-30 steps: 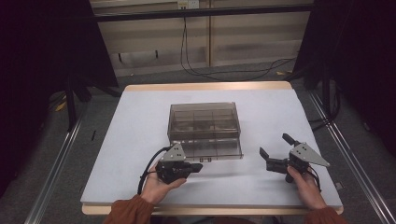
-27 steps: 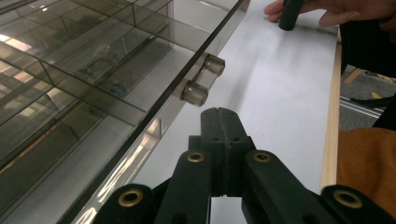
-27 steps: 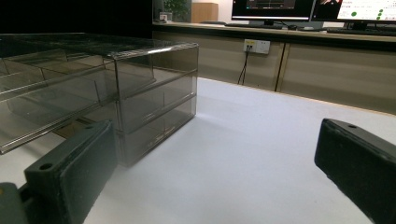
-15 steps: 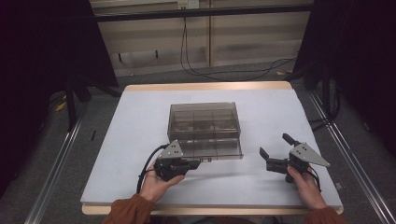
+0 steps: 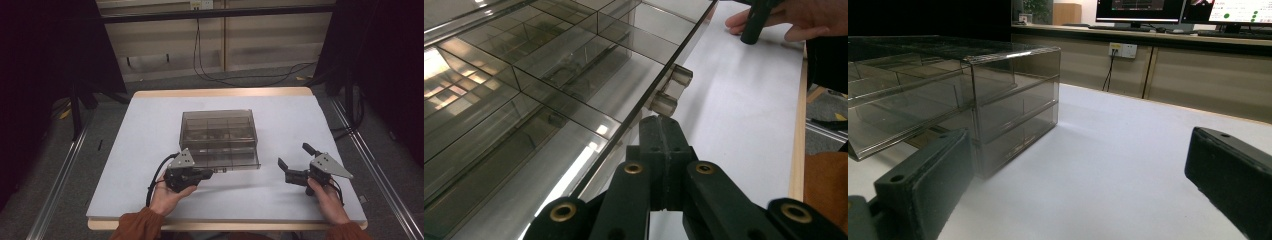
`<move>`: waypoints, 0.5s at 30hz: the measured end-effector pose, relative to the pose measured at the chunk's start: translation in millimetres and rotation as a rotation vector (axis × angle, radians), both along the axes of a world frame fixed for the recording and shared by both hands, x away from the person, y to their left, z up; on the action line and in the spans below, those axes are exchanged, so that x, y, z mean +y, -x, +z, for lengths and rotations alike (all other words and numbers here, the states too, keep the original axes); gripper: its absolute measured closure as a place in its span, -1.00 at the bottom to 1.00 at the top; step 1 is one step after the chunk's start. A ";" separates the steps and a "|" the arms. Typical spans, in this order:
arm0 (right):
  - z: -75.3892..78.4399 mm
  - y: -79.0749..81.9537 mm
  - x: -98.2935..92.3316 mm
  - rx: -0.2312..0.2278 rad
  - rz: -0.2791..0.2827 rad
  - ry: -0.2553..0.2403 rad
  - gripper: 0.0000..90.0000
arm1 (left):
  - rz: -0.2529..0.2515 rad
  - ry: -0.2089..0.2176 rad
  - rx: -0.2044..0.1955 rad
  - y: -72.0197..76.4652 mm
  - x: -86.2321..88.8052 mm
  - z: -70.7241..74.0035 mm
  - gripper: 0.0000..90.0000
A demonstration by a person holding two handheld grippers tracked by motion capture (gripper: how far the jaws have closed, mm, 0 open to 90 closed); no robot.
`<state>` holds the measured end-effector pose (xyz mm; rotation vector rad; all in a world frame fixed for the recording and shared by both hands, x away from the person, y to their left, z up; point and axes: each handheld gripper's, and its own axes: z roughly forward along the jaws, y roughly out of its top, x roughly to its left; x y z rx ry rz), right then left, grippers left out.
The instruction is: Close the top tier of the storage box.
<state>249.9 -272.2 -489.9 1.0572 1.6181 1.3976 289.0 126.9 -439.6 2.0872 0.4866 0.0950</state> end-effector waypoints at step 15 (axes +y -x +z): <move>0.0 0.1 -0.1 0.001 0.001 0.000 -1.00 | 0.007 0.004 -0.002 -1.1 0.2 -0.2 1.00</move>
